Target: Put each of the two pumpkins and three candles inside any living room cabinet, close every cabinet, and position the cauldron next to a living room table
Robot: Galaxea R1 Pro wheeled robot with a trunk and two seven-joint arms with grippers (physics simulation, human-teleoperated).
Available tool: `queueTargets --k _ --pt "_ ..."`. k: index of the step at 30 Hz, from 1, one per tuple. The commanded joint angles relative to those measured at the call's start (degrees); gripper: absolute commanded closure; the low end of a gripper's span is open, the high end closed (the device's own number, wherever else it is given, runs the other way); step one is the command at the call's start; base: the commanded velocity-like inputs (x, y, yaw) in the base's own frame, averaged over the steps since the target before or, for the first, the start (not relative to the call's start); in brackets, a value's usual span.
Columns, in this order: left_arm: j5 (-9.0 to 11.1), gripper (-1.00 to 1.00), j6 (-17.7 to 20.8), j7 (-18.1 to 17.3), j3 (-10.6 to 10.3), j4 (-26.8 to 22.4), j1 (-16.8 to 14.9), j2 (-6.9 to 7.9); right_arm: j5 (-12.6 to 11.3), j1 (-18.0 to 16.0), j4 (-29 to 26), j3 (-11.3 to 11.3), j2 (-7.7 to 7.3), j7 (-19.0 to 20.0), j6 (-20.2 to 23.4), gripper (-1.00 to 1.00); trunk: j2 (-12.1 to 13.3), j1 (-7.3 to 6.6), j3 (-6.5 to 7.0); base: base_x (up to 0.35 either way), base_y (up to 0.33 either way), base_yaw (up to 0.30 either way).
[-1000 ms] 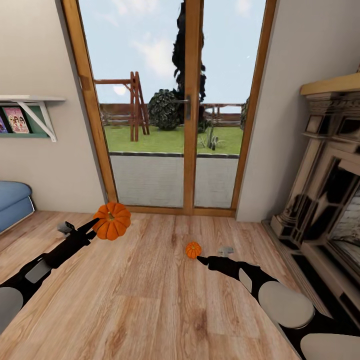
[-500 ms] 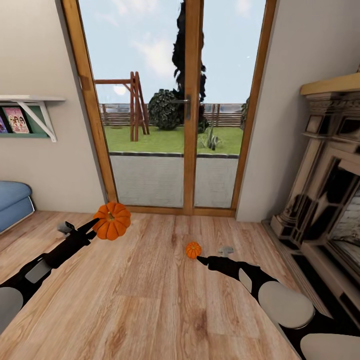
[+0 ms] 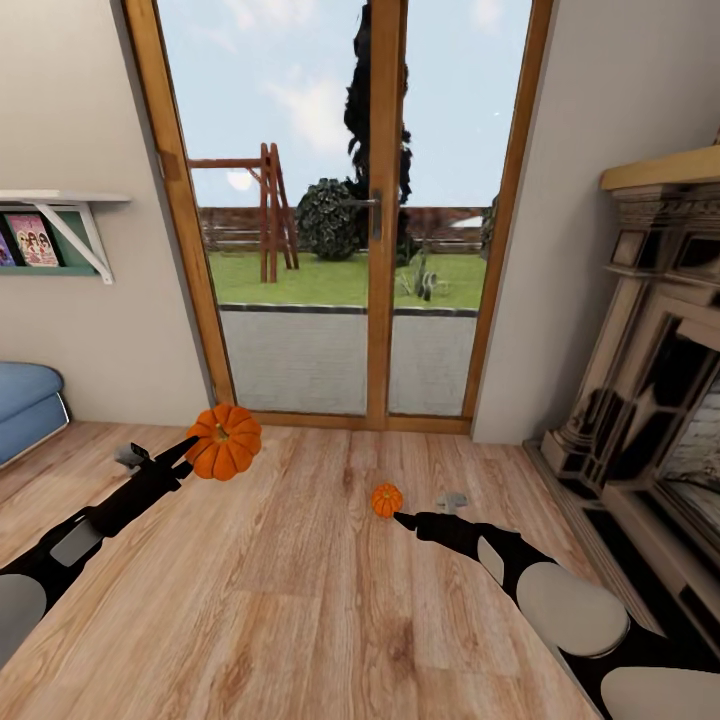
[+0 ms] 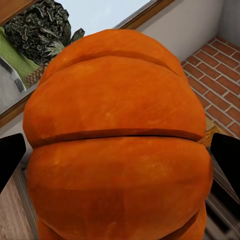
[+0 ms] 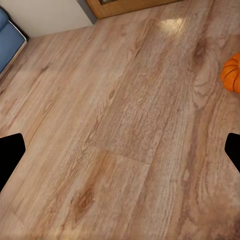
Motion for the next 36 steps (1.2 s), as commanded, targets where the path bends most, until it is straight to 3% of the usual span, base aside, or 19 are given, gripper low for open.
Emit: queueTargets --k 1,36 --pt "0.0 1.00 0.0 0.0 0.0 0.0 0.0 0.00 0.0 0.0 0.0 0.0 0.00 0.0 0.0 -1.00 0.0 0.00 0.00 0.000 0.000 0.000" --pt "0.0 1.00 0.0 0.0 0.0 0.0 0.0 0.00 0.0 0.0 0.0 0.0 0.00 -0.1 0.0 -1.00 0.0 0.00 0.00 0.000 0.000 0.000"
